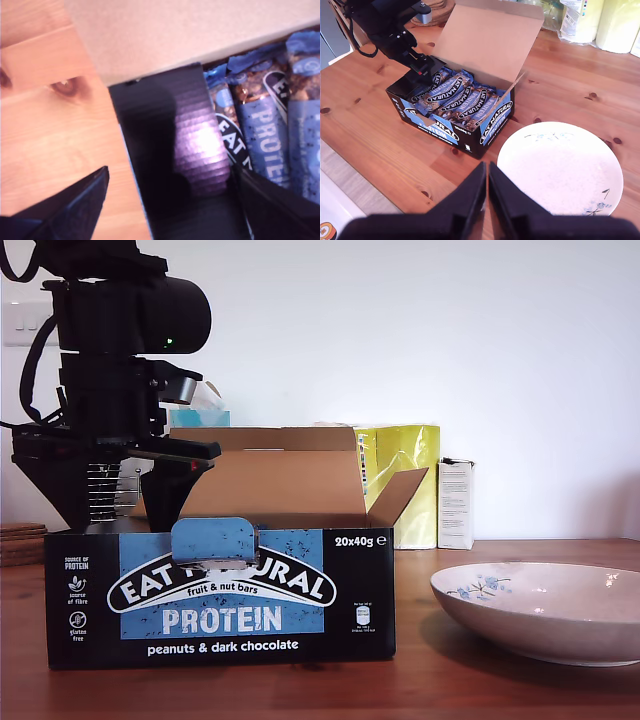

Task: Spread the side flaps of the carton box of snackbars

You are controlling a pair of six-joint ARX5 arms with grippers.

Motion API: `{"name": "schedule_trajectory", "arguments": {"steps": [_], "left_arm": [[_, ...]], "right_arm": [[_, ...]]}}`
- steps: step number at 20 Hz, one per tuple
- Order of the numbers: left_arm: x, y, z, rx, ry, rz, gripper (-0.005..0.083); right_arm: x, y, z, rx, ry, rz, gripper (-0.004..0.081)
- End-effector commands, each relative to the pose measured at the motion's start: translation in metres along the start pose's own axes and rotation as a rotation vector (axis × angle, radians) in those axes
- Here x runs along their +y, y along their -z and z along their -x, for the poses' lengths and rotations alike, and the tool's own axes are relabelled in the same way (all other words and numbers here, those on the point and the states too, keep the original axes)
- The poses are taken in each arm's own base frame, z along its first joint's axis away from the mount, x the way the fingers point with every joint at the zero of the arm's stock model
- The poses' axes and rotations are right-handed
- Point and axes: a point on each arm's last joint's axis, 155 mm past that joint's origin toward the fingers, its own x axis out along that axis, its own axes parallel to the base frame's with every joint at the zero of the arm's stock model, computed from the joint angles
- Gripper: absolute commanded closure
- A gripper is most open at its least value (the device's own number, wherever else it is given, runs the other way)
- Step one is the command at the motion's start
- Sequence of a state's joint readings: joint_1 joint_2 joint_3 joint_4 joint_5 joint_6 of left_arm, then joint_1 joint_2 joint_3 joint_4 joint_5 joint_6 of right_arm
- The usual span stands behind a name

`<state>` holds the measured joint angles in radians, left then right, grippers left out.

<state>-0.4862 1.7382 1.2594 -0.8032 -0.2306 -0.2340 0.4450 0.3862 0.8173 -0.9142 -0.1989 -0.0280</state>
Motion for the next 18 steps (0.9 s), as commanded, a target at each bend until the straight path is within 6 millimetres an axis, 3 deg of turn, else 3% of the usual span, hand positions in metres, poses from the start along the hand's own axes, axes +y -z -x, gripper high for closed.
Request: {"name": "schedule_trajectory", "arguments": {"steps": [1,7,13,18], "left_arm": [[0.003,0.007,-0.006,0.029,-0.021,-0.027,0.0049],[0.008,-0.003,0.009,0.016,-0.041,-0.041,0.0049],[0.017,0.001,0.019,0.026,-0.072,-0.049,0.0049],[0.017,-0.009,0.041,-0.047,-0.066,-0.041,0.0049]], "right_arm": [[0.001,-0.006,0.003,-0.015,-0.001,0.010,0.0783],[0.001,-0.006,0.003,-0.015,-0.001,0.018,0.0783],[0.001,-0.003,0.003,-0.003,-0.001,0.024,0.0783],[0.001,0.003,0.003,0.020,-0.002,0.021,0.0783]]}}
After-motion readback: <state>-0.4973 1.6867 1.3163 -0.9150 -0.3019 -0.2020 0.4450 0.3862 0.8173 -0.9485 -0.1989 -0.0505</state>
